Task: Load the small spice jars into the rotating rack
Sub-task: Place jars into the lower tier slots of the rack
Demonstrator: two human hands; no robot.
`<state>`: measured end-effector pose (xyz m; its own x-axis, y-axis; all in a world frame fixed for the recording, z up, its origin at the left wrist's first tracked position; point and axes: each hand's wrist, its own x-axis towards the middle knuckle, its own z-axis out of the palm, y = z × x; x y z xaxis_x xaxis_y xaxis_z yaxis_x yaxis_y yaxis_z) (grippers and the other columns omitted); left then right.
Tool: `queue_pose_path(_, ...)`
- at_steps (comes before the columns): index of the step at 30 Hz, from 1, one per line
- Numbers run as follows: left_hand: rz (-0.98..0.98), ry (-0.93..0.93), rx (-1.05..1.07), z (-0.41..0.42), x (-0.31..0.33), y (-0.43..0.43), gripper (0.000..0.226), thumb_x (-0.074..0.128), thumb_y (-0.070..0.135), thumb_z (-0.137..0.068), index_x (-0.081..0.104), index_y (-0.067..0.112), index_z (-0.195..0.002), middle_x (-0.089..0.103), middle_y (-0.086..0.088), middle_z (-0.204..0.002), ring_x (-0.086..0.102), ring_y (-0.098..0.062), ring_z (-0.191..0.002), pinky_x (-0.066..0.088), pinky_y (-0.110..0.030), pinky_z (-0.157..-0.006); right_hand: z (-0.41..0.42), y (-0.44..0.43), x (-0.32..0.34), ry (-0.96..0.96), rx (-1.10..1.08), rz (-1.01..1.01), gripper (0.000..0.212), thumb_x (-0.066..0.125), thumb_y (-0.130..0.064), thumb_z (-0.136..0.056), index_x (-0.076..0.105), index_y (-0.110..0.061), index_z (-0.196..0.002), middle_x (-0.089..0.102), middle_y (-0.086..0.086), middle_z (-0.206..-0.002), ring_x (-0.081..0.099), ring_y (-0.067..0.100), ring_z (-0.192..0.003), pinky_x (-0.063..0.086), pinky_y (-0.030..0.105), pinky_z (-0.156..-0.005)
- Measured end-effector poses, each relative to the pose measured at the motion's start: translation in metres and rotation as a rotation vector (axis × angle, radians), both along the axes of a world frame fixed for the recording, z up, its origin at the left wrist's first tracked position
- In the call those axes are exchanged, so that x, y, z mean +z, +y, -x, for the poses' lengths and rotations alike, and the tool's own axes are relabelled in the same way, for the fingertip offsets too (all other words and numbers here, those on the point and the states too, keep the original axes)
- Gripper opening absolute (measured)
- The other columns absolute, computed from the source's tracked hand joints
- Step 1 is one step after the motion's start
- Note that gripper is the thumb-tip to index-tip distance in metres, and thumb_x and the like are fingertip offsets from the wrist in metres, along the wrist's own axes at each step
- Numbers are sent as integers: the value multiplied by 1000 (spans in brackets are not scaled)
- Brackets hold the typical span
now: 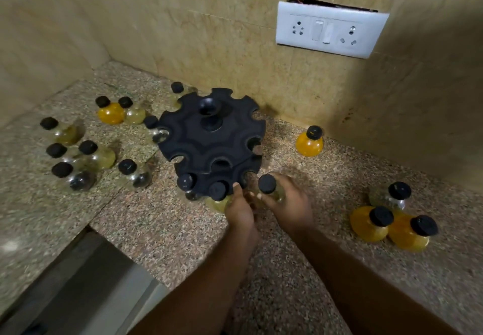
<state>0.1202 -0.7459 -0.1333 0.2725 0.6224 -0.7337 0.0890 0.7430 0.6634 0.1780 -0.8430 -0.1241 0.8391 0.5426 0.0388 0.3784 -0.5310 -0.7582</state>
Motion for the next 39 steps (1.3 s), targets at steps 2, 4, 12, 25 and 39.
queue_pose_path(2,11,-52,38,12,1,12,43,64,49,-93,73,8,-97,77,-14,-97,73,-33,-89,60,-46,-83,9,8,0,9,42,13,59,74,-47,-85,55,-30,-138,61,-5,-135,59,19,-119,50,39,-92)
queue_pose_path(4,5,-79,60,23,8,23,34,69,40,-92,73,7,-97,77,-13,-97,73,-32,-88,60,-43,-80,15,15,-2,8,67,13,58,70,-51,-87,53,-35,-139,58,-6,-136,57,19,-121,50,41,-94)
queue_pose_path(12,82,-168,-91,63,19,57,35,54,43,-100,63,13,-82,52,4,-54,44,-11,-45,33,-25,-44,43,45,-1,-13,142,67,59,63,-53,-90,47,-37,-145,55,-1,-138,53,21,-125,47,38,-100)
queue_pose_path(25,59,-127,-412,85,15,83,36,48,48,-101,63,23,-80,46,9,-57,37,-8,-50,23,-25,-49,41,70,-1,85,16,17,51,81,-44,-80,59,-38,-125,66,-9,-116,62,14,-106,55,37,-86)
queue_pose_path(39,-405,-6,-454,67,-7,15,31,57,12,-97,65,13,-67,57,0,-51,49,-19,-47,38,-23,-45,22,49,4,151,-56,8,59,81,-40,-81,55,-32,-134,67,-4,-125,62,16,-112,52,33,-91)
